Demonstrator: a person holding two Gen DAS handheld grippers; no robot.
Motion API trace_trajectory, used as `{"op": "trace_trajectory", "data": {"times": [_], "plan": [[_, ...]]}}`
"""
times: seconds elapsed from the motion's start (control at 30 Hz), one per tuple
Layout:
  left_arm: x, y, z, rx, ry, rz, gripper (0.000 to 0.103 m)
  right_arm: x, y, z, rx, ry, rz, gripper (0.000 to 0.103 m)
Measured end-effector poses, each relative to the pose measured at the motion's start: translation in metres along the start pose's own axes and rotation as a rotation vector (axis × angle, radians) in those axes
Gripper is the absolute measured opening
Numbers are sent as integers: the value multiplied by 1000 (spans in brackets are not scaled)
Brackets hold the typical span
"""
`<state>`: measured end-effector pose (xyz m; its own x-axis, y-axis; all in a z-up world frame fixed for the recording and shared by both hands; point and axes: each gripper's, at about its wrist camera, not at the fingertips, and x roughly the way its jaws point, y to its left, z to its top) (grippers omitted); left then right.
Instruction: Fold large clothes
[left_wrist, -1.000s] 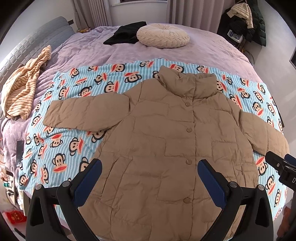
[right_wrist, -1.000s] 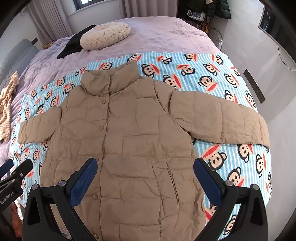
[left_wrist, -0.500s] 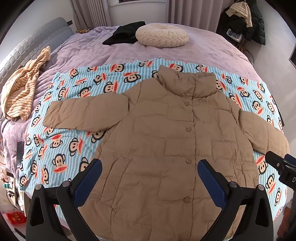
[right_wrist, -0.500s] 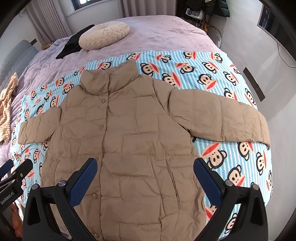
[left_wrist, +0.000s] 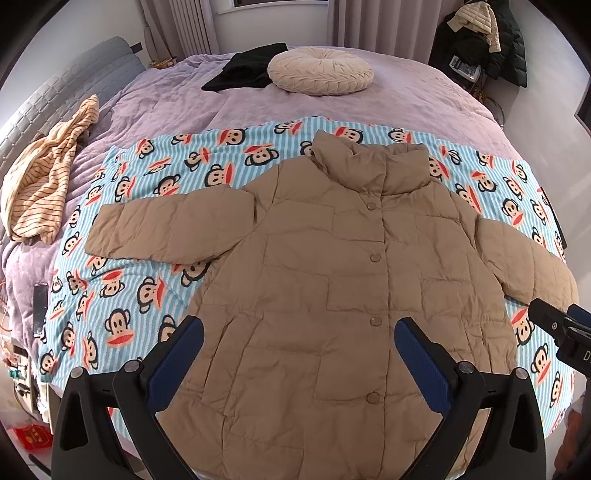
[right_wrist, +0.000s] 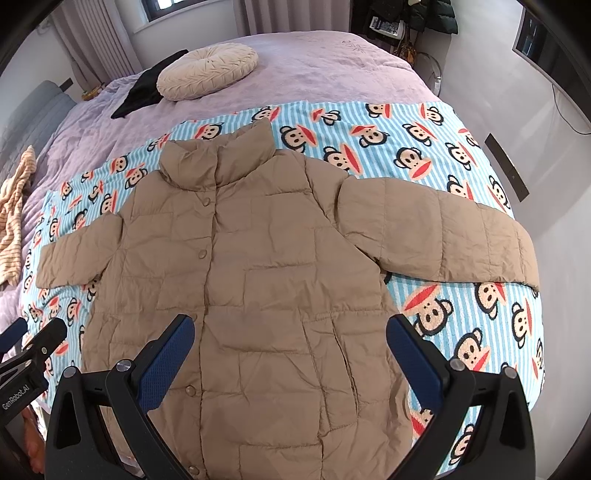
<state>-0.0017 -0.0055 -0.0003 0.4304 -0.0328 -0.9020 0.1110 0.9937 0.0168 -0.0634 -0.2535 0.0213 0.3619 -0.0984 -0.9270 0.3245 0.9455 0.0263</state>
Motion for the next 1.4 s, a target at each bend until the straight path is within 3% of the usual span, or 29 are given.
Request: {"op": "trace_trajectory", "data": {"times": [1.4], "plan": [[-3,-6,1,18,-6,-3,103,-1,1,-2,1,-1,4,103]]}}
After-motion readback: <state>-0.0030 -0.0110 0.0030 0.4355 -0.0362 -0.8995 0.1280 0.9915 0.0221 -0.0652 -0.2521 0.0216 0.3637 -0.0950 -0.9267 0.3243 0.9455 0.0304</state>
